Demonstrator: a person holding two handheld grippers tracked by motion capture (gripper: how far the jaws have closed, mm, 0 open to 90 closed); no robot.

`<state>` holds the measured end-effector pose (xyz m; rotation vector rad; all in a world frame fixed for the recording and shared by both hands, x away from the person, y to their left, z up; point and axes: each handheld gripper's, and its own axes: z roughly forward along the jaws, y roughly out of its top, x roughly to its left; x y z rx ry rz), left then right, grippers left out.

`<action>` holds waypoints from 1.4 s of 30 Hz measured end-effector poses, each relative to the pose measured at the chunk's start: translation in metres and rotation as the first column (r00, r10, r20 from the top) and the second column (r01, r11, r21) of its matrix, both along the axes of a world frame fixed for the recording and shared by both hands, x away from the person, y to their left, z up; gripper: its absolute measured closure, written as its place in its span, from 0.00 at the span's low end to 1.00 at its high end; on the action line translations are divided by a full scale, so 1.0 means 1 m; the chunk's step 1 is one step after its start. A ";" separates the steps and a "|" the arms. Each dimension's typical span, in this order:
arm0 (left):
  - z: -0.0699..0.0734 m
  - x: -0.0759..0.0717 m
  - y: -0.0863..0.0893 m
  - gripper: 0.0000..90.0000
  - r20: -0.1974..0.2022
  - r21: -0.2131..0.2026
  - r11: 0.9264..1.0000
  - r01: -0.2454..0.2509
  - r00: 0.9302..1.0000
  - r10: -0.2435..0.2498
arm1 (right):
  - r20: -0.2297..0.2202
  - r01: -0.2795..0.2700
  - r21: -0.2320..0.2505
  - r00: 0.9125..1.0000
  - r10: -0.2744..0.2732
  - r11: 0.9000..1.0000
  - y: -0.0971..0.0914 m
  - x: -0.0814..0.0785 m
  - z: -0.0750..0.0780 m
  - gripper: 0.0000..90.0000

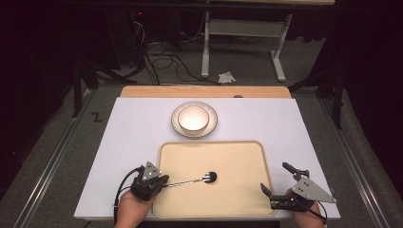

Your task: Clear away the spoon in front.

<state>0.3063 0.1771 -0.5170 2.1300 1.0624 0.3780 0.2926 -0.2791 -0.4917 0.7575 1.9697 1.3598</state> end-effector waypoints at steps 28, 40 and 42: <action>0.008 0.009 -0.100 1.00 -0.004 -0.055 0.981 0.185 0.983 -0.185 | 0.003 0.002 0.007 1.000 -0.002 1.000 -0.002 0.000 0.000 0.01; 0.004 0.028 -0.093 1.00 -0.011 0.000 0.996 0.092 0.996 -0.092 | 0.004 0.001 0.006 1.000 -0.001 1.000 -0.002 0.000 0.000 0.01; 0.004 0.031 -0.088 1.00 -0.011 0.001 0.997 0.074 0.997 -0.074 | 0.001 0.005 0.004 1.000 -0.005 1.000 -0.002 0.000 0.000 0.01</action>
